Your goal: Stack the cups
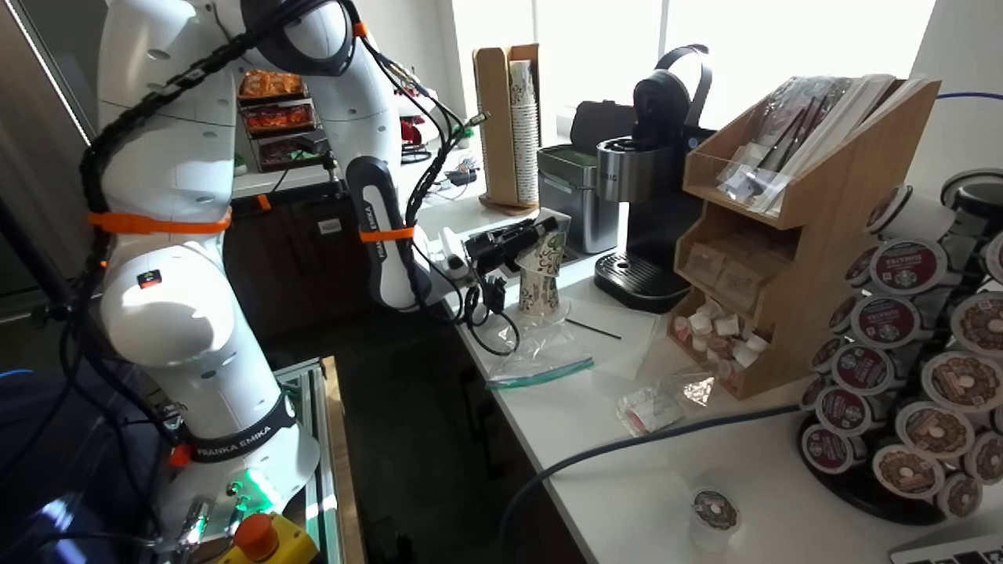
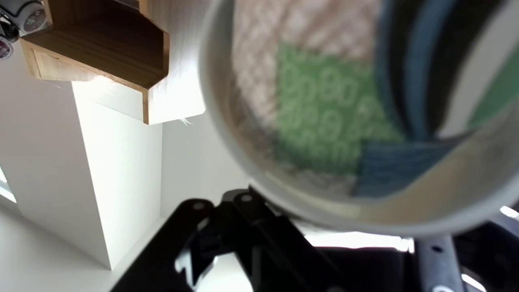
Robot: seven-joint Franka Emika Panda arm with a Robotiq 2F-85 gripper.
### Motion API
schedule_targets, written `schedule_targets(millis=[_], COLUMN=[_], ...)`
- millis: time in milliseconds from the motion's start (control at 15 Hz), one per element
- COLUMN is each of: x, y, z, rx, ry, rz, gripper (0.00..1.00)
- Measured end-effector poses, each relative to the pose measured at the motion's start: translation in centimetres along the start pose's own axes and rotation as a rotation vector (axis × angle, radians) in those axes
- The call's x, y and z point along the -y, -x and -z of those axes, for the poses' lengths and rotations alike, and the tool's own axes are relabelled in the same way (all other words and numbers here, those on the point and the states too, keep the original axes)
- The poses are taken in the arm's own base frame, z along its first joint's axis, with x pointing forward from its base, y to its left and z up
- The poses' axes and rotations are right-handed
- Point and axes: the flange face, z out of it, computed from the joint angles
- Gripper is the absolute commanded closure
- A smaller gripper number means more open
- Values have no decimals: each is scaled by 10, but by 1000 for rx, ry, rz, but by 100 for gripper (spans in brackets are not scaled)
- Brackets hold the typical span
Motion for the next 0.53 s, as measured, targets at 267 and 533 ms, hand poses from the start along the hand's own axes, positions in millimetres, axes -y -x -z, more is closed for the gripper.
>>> schedule_targets(millis=[267,533], x=[0,-2], y=[-1,-5], z=[-1,-3], rx=[-9,-70], ry=[5,28], rz=[3,7], gripper=[60,60])
